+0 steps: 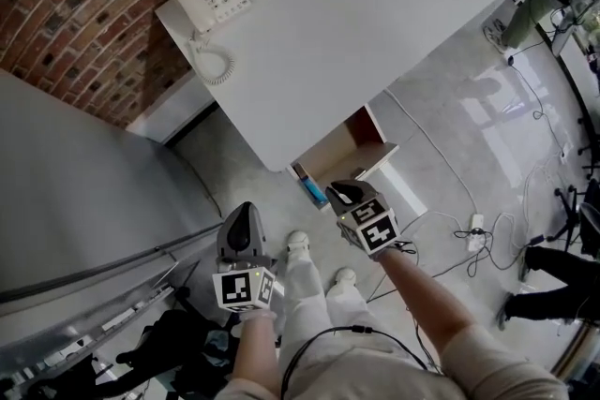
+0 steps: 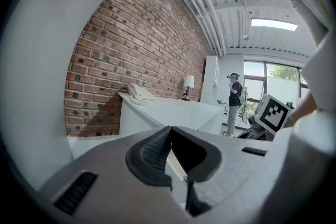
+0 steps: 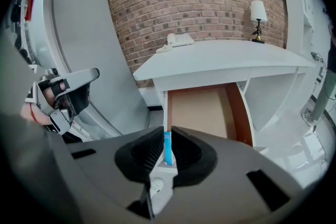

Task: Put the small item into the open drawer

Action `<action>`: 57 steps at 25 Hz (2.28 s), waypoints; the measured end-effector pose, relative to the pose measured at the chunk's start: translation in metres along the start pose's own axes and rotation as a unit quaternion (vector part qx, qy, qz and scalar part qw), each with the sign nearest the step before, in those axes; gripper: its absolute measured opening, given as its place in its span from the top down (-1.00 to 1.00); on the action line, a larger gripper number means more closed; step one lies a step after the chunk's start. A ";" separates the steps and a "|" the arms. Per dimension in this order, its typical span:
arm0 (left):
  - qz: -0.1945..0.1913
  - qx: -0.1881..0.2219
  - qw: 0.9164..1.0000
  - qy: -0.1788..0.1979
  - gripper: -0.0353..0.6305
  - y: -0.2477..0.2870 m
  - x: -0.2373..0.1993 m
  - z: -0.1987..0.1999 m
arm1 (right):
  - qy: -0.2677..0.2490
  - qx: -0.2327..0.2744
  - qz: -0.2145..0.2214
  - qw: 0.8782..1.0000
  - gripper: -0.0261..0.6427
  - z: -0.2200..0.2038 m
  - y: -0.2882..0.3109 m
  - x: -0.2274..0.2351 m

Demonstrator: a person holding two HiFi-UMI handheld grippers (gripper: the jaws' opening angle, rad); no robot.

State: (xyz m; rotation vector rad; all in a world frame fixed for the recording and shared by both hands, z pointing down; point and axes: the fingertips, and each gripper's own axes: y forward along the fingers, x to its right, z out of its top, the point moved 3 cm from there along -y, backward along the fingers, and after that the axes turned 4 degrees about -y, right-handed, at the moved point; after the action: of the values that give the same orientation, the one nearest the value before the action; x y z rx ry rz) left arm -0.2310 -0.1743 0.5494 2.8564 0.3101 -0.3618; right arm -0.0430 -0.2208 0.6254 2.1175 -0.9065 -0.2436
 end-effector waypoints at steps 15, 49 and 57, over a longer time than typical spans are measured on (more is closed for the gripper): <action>0.004 0.027 1.000 -0.015 0.88 -0.044 0.053 0.034 | 0.026 0.112 -0.007 0.993 0.90 0.012 -0.107 0.003; -0.010 0.101 0.995 0.011 0.88 -0.131 0.139 0.125 | -0.007 0.322 0.008 0.947 0.91 0.041 -0.294 -0.007; 0.004 0.124 0.992 0.021 0.88 -0.155 0.137 0.142 | -0.017 0.340 0.009 0.940 0.91 0.042 -0.316 -0.013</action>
State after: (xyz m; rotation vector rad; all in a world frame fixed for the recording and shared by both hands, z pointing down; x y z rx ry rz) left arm -0.1694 -0.0407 0.3465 3.1103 0.2793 -0.3619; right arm 0.0939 -0.1036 0.3620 2.7361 -1.1458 0.0613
